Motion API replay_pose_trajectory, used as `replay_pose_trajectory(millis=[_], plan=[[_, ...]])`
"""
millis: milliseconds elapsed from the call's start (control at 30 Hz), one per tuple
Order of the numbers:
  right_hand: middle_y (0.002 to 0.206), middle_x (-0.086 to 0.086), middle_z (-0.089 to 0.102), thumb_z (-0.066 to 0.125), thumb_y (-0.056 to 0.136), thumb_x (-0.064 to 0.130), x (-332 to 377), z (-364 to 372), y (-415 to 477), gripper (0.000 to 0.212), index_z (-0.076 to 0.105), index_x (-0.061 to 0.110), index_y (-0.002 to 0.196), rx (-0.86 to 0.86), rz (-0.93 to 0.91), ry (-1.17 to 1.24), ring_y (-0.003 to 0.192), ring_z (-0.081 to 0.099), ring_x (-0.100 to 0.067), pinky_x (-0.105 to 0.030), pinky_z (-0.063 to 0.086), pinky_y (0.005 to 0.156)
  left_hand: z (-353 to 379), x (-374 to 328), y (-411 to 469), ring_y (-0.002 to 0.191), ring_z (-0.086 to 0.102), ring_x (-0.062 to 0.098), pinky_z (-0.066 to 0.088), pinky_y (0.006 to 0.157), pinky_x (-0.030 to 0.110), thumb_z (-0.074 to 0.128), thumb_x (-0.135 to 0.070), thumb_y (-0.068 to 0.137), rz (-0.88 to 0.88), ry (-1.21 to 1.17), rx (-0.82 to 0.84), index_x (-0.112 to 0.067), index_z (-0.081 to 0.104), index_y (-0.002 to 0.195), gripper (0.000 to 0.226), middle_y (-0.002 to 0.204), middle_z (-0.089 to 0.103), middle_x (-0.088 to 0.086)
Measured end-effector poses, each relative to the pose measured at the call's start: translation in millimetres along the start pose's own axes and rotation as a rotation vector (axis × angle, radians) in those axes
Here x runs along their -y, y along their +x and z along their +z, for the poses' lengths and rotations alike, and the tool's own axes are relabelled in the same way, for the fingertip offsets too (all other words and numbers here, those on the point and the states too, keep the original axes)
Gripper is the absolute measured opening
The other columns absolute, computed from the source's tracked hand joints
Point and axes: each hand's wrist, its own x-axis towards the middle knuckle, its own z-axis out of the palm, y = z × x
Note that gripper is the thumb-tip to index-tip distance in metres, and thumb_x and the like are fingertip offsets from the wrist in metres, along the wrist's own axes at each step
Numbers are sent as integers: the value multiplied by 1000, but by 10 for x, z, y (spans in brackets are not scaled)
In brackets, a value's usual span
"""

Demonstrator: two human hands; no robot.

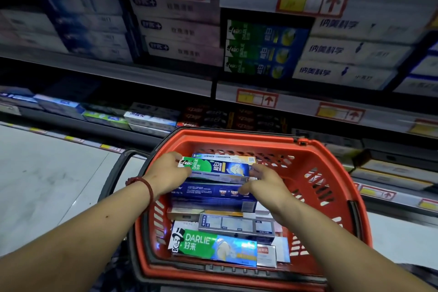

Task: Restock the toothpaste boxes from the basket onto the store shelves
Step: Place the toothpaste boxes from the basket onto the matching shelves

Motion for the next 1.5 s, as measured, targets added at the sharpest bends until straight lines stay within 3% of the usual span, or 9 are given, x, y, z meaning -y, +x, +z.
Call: replay_pose_trajectory(millis=[167, 300, 433, 767, 1067, 1267, 1333, 1400, 1500], plan=[[106, 7, 68, 67, 79, -11, 47, -141, -51, 39, 62, 20, 101, -99, -22, 187, 102, 63, -17, -41, 48, 104, 9, -63, -51, 89, 64, 14, 45, 74, 23, 64, -13, 95, 43, -207, -83, -8, 60, 135, 40, 101, 69, -2], [104, 2, 73, 67, 78, -12, 130, -218, -126, 47, 63, 24, 109, -160, -33, 314, 108, 65, -20, -41, 50, 103, -48, -111, -152, 103, 66, 21, 53, 99, 38, 68, -14, 91, 67, -390, -120, -15, 66, 128, 38, 110, 71, 1], [107, -2, 76, 66, 76, -15, 254, -276, -228, 55, 67, 19, 120, -189, -100, 365, 105, 70, -24, -43, 55, 98, -150, -144, -183, 100, 72, 24, 55, 98, 48, 72, -25, 75, 126, -578, -176, -26, 78, 108, 34, 101, 78, -3], [110, -12, 76, 63, 81, -17, 1039, -520, -430, 44, 70, 13, 113, -240, -269, 466, 110, 70, -24, -40, 49, 108, -755, -684, -418, 93, 73, 17, 59, 89, 42, 61, -10, 82, 403, -560, -302, -38, 79, 97, 36, 100, 75, -12], [105, 3, 77, 73, 72, -4, 2166, -597, -694, 43, 77, 24, 104, -309, -532, 326, 107, 69, -20, -37, 53, 98, -1668, -1262, -333, 94, 73, 23, 58, 92, 49, 58, -5, 86, 527, -684, -446, -43, 80, 78, 45, 84, 79, -11], [101, 9, 72, 59, 89, -9, 2848, -701, -825, 40, 71, 22, 112, -359, -659, 203, 87, 63, -9, -28, 48, 63, -2202, -1768, -170, 95, 73, 22, 59, 94, 43, 49, 3, 89, 582, -734, -498, -32, 77, 87, 45, 92, 78, -1], [109, 6, 72, 59, 90, -9, 3019, -745, -781, 43, 70, 16, 124, -383, -670, 171, 98, 64, -13, -42, 57, 77, -2359, -1922, -127, 93, 74, 17, 60, 91, 38, 50, 3, 88, 616, -732, -515, -31, 77, 89, 43, 92, 78, -2], [128, -3, 68, 61, 89, -10, 3148, -777, -723, 52, 63, 11, 136, -395, -670, 186, 118, 61, -22, -44, 53, 101, -2493, -2045, -56, 90, 75, 15, 61, 88, 36, 52, -1, 88, 640, -721, -536, -32, 78, 88, 40, 89, 79, -4], [141, -8, 60, 62, 89, -10, 3295, -816, -640, 57, 58, 11, 143, -388, -686, 182, 130, 54, -28, -48, 45, 112, -2613, -2153, 75, 89, 76, 15, 62, 86, 36, 52, -2, 84, 641, -742, -528, -29, 79, 86, 38, 89, 79, -2]])
